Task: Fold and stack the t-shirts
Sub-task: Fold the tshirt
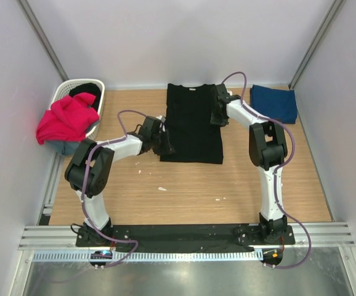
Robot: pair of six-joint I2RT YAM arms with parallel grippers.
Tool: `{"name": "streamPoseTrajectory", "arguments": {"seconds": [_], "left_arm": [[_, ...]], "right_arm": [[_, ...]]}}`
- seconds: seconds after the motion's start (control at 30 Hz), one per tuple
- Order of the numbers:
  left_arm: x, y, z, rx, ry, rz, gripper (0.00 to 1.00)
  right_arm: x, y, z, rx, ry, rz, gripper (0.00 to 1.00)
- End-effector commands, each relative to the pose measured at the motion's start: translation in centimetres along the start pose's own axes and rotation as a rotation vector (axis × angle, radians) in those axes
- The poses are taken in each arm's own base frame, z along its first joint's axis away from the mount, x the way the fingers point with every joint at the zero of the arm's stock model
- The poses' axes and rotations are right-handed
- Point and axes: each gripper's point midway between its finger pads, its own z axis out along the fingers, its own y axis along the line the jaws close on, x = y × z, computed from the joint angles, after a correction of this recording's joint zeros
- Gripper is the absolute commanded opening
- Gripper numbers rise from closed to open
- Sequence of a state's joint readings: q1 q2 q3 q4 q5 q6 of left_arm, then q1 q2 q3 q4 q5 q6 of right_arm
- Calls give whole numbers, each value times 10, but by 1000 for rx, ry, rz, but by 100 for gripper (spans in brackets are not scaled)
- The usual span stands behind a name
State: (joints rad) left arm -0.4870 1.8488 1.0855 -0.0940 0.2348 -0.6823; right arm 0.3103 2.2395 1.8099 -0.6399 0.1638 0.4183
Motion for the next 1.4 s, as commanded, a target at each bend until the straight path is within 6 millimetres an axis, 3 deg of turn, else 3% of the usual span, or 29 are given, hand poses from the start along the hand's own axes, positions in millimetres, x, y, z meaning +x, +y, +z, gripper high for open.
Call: {"name": "streamPoseTrajectory", "arguments": {"seconds": [0.0,0.07,0.17,0.43,0.6,0.7,0.73,0.8,0.87,0.9,0.97,1.0,1.1,1.17,1.2,1.23,1.27,1.3,1.37], "left_arm": [[7,1,4,0,6,-7,25],[12,8,6,-22,15,-13,24],[20,15,6,-50,25,-18,22],[33,30,4,-132,39,-8,20],[41,33,6,-150,54,-6,20],[40,28,5,-141,47,10,21],[37,25,3,-134,41,13,22],[35,19,0,-124,39,27,24],[24,8,-10,-107,20,40,32],[20,4,-14,-102,12,52,44],[3,-10,-29,-90,-27,69,57],[-5,-15,-36,-85,-48,77,64],[-22,-26,-60,-94,-106,81,73],[-25,-28,-74,-103,-129,78,76],[-24,-26,-77,-108,-129,76,76],[-18,-21,-80,-123,-117,71,76],[-18,-19,-84,-126,-122,66,77],[-15,-16,-84,-134,-118,55,77],[-5,-3,-82,-161,-96,34,75]], "right_arm": [[-25,-5,-15,30,-85,12,22],[-30,-10,-16,51,-100,8,9],[-39,-18,-17,68,-119,13,1],[-64,-28,-21,51,-172,52,1],[-73,-15,-17,-26,-189,30,1],[-72,-8,-14,-62,-163,20,20],[-76,-4,-18,-75,-169,18,30],[-78,-2,-28,-89,-165,10,42],[-85,4,-44,-119,-172,7,54],[-88,6,-53,-133,-176,4,60],[-89,9,-80,-169,-179,12,74],[-95,9,-105,-187,-209,22,80],[-58,-2,-112,-186,-144,68,83],[-17,-5,-119,-229,-77,112,83],[18,-13,-106,-220,-9,125,83],[25,-14,-120,-243,-21,151,83],[39,-15,-120,-255,1,165,83],[66,-24,-109,-238,39,174,83],[80,-28,-114,-257,33,194,83]]}}
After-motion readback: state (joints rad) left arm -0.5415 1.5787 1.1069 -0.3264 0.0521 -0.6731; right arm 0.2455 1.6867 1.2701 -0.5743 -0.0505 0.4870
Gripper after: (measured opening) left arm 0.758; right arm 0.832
